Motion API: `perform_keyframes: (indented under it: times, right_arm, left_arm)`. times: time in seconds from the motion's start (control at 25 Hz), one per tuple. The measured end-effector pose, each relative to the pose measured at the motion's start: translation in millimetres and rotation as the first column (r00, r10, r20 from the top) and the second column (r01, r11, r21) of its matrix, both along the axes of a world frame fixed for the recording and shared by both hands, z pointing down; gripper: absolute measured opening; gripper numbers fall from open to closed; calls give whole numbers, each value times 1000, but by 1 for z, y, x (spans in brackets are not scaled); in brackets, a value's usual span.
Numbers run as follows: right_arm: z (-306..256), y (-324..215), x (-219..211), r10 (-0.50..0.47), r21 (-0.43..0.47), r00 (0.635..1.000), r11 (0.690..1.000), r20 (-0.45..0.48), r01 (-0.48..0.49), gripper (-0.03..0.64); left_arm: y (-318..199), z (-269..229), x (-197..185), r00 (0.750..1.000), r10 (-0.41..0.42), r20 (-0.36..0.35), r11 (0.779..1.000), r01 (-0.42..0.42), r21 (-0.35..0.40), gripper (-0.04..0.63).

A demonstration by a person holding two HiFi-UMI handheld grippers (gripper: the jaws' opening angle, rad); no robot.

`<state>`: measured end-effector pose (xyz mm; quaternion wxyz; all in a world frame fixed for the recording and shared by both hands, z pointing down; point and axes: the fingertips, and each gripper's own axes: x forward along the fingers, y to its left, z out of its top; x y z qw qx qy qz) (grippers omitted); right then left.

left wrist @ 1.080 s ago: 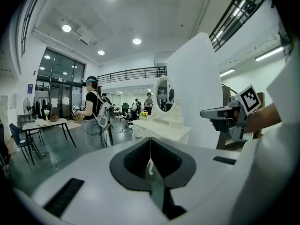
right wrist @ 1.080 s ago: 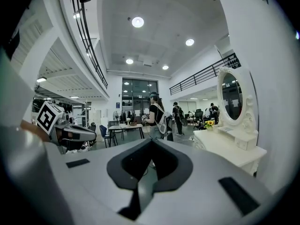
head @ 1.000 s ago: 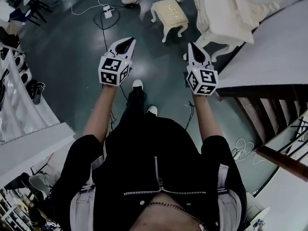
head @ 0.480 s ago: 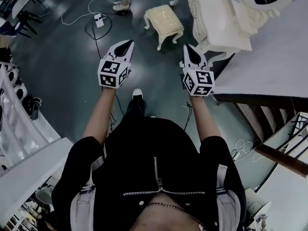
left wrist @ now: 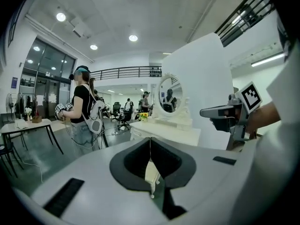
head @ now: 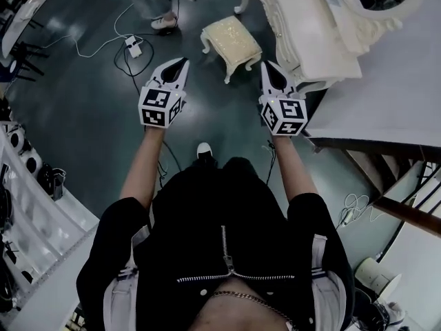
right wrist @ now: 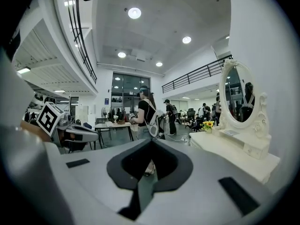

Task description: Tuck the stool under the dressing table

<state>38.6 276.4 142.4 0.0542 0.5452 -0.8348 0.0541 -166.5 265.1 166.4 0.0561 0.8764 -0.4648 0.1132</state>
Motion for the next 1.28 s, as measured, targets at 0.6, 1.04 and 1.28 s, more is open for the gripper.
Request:
perform_keyframes:
  times: [0.6,1.04,1.28]
  right_arm:
    - [23,-84,-5,27,-33,1000,999,-9,-27,6]
    - [28,-215,-1,-36,-53,999,998,15,37,6]
    - [26,-293,13,-65,-50,998,997,13,65,6]
  left_arm:
    - [-92,21,-7,1000,23,-7,999,-23,-33,21]
    - [-208,15,-6,999,-38,7,998,39,-50,21]
    - [-271,14,2,996,-83,-35,994,80,-79,21]
